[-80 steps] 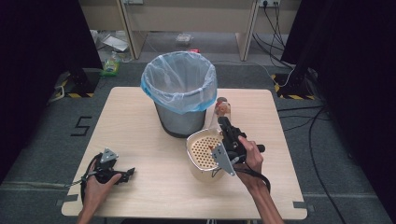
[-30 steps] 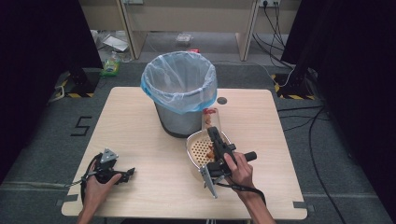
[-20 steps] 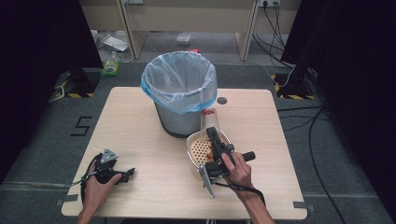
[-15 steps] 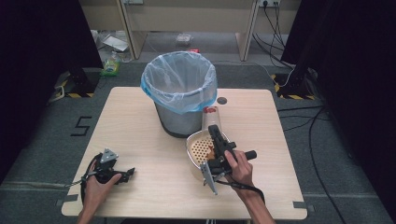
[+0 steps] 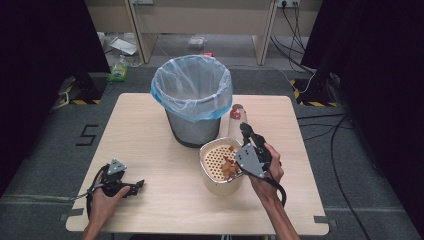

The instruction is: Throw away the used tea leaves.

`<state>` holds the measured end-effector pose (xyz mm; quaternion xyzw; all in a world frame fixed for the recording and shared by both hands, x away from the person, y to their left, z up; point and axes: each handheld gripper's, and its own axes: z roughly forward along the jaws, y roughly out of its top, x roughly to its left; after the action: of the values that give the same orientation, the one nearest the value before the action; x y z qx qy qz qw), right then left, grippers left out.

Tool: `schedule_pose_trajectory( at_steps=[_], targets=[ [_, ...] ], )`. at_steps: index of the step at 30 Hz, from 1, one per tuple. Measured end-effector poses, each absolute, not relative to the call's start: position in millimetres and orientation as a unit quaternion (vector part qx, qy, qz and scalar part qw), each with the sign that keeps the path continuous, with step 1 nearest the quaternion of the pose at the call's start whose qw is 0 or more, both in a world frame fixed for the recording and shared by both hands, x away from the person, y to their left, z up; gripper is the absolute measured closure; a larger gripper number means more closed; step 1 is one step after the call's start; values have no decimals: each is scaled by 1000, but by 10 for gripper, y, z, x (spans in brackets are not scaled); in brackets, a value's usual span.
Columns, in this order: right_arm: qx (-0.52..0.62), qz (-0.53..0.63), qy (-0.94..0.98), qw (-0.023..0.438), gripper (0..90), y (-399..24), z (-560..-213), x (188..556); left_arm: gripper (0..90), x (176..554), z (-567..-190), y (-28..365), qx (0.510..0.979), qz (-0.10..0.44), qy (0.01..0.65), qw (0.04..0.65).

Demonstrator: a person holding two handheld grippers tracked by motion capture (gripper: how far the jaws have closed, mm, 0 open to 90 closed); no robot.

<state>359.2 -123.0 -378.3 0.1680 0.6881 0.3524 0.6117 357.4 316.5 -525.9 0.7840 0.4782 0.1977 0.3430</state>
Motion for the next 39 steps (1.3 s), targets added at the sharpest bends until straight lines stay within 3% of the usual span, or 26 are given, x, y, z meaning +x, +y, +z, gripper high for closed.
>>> schedule_pose_trajectory(
  at_steps=[11,19,30,39],
  targets=[
    [275,403,706,514,868,-1506,-3609,3919,0,3574,-5259,3166,784,197,478,343],
    [307,416,710,479,867,-1588,-3417,4102,0,3575,-5259,3165,784,197,479,343],
    [314,423,697,486,867,-1607,-2959,4295,0,3576,-5260,3166,784,197,479,343],
    [292,425,704,488,867,-1345,-2464,4521,0,3576,-5261,3165,783,197,479,344]
  ],
)
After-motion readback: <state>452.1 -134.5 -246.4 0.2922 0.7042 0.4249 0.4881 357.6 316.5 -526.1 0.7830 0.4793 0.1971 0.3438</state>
